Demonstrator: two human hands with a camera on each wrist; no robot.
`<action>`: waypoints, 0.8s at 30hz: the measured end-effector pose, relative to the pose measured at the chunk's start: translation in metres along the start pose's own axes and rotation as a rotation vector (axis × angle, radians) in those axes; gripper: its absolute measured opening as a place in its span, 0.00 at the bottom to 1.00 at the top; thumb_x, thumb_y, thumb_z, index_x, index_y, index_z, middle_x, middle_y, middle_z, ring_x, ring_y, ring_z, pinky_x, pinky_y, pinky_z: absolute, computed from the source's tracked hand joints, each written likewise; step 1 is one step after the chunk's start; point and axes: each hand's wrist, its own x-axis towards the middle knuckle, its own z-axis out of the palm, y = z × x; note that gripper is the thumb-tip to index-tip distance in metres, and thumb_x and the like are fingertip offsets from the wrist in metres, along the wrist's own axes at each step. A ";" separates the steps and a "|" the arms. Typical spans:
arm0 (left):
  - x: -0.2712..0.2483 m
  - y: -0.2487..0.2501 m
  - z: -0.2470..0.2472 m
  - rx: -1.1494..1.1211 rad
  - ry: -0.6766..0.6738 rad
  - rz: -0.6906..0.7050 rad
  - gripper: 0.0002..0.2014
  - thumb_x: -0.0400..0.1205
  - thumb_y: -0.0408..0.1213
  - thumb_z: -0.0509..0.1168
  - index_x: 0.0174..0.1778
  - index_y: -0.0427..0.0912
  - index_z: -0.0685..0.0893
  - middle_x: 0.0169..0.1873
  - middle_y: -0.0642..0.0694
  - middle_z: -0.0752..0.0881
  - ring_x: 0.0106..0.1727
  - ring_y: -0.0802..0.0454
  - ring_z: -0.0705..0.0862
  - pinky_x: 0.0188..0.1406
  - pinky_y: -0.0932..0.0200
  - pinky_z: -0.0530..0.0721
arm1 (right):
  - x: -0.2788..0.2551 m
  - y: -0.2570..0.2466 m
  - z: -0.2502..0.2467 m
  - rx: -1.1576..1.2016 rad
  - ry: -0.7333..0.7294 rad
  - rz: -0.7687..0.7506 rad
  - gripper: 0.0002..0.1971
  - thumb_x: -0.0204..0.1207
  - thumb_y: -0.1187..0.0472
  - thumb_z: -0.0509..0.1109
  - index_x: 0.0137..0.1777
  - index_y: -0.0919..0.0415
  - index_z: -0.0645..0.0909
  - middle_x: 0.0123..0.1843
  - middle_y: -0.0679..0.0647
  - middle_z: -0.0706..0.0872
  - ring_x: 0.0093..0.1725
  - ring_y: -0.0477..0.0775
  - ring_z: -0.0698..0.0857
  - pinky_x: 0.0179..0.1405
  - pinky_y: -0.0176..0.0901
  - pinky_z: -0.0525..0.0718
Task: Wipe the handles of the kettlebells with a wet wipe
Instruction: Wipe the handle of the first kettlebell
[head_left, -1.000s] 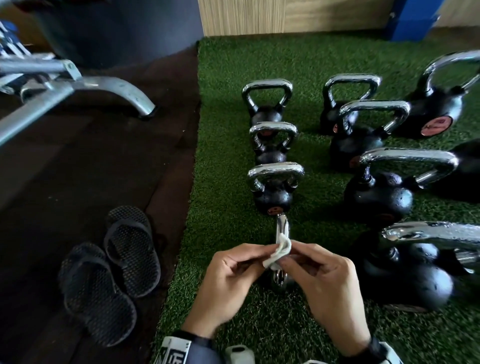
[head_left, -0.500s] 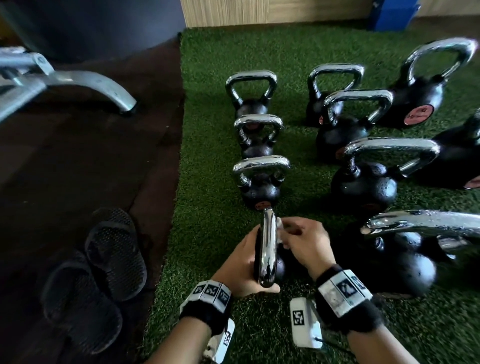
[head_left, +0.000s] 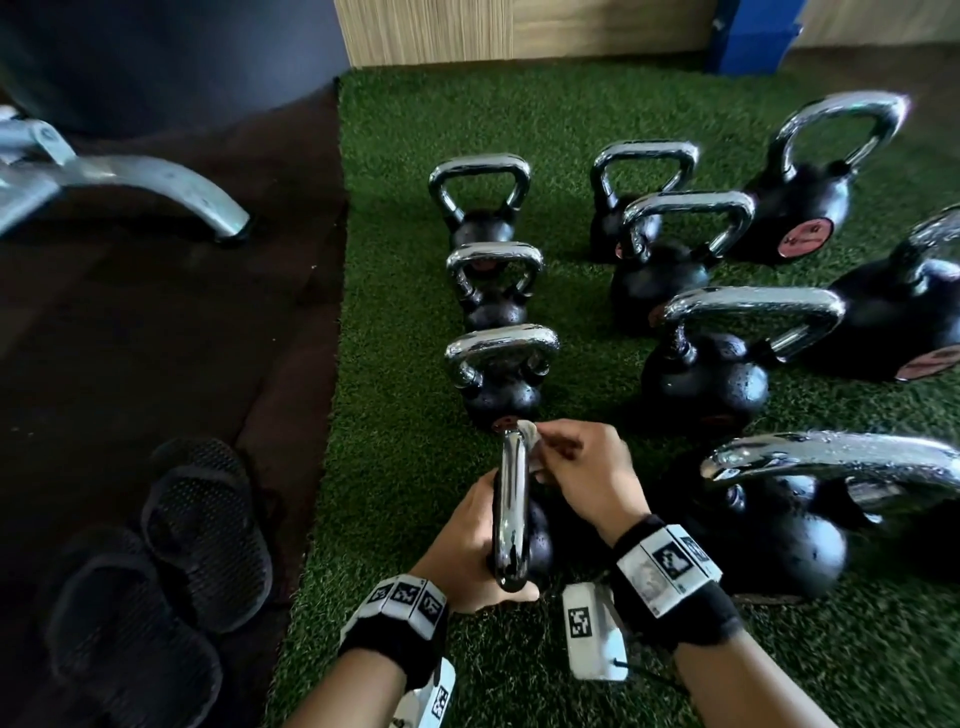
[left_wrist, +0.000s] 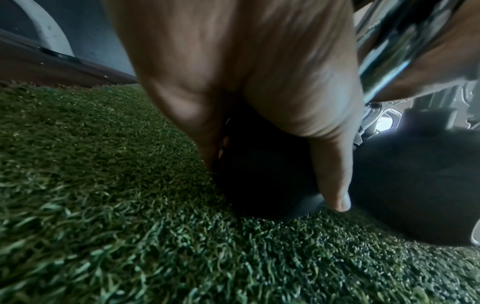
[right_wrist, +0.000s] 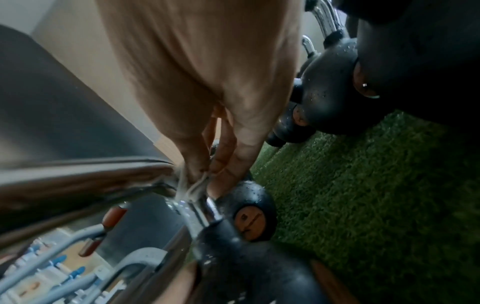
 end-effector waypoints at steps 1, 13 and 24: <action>0.001 0.003 -0.001 0.004 0.001 -0.016 0.67 0.57 0.41 0.90 0.88 0.45 0.55 0.80 0.52 0.68 0.82 0.56 0.69 0.84 0.50 0.69 | 0.001 -0.001 -0.001 -0.001 -0.002 0.001 0.15 0.77 0.68 0.75 0.46 0.42 0.92 0.40 0.44 0.94 0.39 0.46 0.93 0.46 0.45 0.92; 0.010 0.002 -0.013 -0.066 -0.085 -0.010 0.56 0.60 0.39 0.90 0.79 0.59 0.64 0.71 0.54 0.77 0.74 0.59 0.77 0.77 0.56 0.77 | -0.020 -0.028 -0.012 -0.038 0.024 -0.305 0.14 0.74 0.74 0.76 0.54 0.58 0.93 0.48 0.47 0.92 0.43 0.46 0.92 0.42 0.53 0.93; 0.013 0.009 -0.030 -0.199 -0.182 -0.094 0.43 0.67 0.27 0.86 0.75 0.43 0.71 0.71 0.41 0.82 0.74 0.52 0.82 0.77 0.54 0.79 | -0.052 -0.036 -0.019 0.030 -0.196 -0.183 0.12 0.71 0.66 0.82 0.45 0.45 0.92 0.40 0.43 0.94 0.35 0.44 0.93 0.36 0.43 0.92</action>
